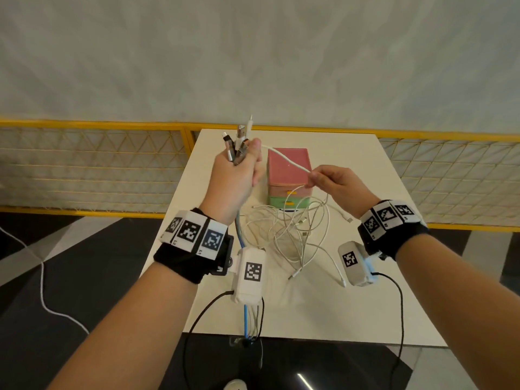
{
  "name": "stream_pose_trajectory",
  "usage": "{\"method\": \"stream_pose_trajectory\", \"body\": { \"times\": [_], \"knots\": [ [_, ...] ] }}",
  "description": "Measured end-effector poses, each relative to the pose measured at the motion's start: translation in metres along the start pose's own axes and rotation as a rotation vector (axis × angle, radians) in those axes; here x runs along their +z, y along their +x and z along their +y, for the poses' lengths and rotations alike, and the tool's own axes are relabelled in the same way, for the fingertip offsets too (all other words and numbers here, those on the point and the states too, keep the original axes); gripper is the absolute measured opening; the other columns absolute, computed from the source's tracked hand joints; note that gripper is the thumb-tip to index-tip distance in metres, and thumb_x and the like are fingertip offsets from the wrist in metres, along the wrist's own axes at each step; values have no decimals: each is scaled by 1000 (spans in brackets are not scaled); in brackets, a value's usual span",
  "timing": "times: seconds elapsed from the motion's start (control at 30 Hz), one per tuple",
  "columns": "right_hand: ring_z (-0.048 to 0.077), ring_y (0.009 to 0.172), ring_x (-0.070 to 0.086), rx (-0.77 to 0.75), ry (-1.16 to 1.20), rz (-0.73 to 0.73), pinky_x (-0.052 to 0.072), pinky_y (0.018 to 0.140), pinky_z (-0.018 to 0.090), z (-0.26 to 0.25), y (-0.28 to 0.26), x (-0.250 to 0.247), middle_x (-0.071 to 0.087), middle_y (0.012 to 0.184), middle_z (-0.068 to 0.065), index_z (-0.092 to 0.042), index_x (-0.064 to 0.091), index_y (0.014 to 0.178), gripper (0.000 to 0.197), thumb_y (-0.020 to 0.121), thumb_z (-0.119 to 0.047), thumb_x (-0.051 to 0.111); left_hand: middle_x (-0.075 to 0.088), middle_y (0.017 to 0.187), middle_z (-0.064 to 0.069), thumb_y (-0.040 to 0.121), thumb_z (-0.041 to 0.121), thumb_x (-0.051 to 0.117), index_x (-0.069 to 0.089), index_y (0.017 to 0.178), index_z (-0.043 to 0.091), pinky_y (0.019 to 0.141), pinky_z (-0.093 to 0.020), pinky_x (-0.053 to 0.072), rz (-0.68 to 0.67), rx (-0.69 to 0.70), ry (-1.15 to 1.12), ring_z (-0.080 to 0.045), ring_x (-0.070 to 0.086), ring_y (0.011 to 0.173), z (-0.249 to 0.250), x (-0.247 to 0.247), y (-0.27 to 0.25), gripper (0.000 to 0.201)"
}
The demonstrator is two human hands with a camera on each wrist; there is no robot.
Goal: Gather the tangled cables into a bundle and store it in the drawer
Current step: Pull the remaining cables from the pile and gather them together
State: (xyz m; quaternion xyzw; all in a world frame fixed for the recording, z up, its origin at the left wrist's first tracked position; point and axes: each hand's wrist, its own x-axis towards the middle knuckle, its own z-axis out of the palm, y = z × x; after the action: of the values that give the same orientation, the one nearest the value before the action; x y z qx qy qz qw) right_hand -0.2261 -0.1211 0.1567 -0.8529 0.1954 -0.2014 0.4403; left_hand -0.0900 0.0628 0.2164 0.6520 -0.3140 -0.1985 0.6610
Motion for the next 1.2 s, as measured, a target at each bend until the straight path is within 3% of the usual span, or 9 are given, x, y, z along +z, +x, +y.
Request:
{"method": "stream_pose_trajectory", "body": {
  "times": [0.17,0.23,0.37,0.43,0.7,0.83,0.97,1.1,1.2],
  "knots": [
    [32,83,62,-22,-184,-62,49,82,43,-22,6,0,69,86,11,-14,68,88,25,96,-30,51,55,50,-2,104,25,44,57,107,28,42,-21,33,109,14,30,-4,38,31,0,-8,-2,14],
    [23,82,66,-105,-277,-133,52,81,40,-41,3,7,71,85,4,-14,69,89,25,95,-31,52,58,57,-5,104,24,45,51,115,36,46,-16,36,-18,82,121,-1,44,32,4,-1,-11,17],
    [0,65,50,-411,-356,-97,39,62,11,-79,1,12,55,71,-9,-4,64,87,16,94,-12,53,58,48,2,102,38,47,61,83,21,52,-22,36,-306,21,362,0,47,35,-5,12,-19,28],
    [7,64,48,-450,-384,-98,38,62,15,-81,0,7,55,73,1,-1,63,88,16,94,-13,53,49,40,6,99,41,51,55,63,16,50,-22,35,-288,-26,318,-4,44,35,-8,10,-19,44],
    [20,80,59,-93,-306,-89,47,80,36,-14,-9,-6,66,82,4,-10,63,81,33,101,-23,40,43,56,3,96,42,57,48,62,17,39,-13,30,-11,18,67,-8,39,38,11,-13,-13,43],
    [20,78,59,-103,-355,-95,45,77,33,-29,-3,-5,64,79,0,-15,63,79,33,100,-26,41,56,55,0,101,32,52,65,96,19,47,-13,37,90,43,118,-3,47,36,7,-12,-13,19],
    [12,66,52,-225,-417,-122,38,62,13,-55,2,-3,58,73,-1,-7,61,79,29,99,-21,45,64,62,3,101,25,52,48,116,34,51,-5,40,-40,122,223,-2,59,46,8,-1,-17,19],
    [1,69,48,-392,-461,-129,36,67,8,-78,8,-7,51,76,-7,-11,62,81,22,98,-18,48,57,45,2,100,30,53,64,87,7,49,-20,39,-194,33,394,-2,45,33,3,9,-16,28],
    [-4,74,49,-332,-429,-127,35,69,7,-71,14,-15,50,78,-10,-13,59,84,23,100,-20,44,47,37,8,99,32,54,55,68,15,45,-16,38,-92,40,274,-3,41,34,14,3,-17,35]
  ]
}}
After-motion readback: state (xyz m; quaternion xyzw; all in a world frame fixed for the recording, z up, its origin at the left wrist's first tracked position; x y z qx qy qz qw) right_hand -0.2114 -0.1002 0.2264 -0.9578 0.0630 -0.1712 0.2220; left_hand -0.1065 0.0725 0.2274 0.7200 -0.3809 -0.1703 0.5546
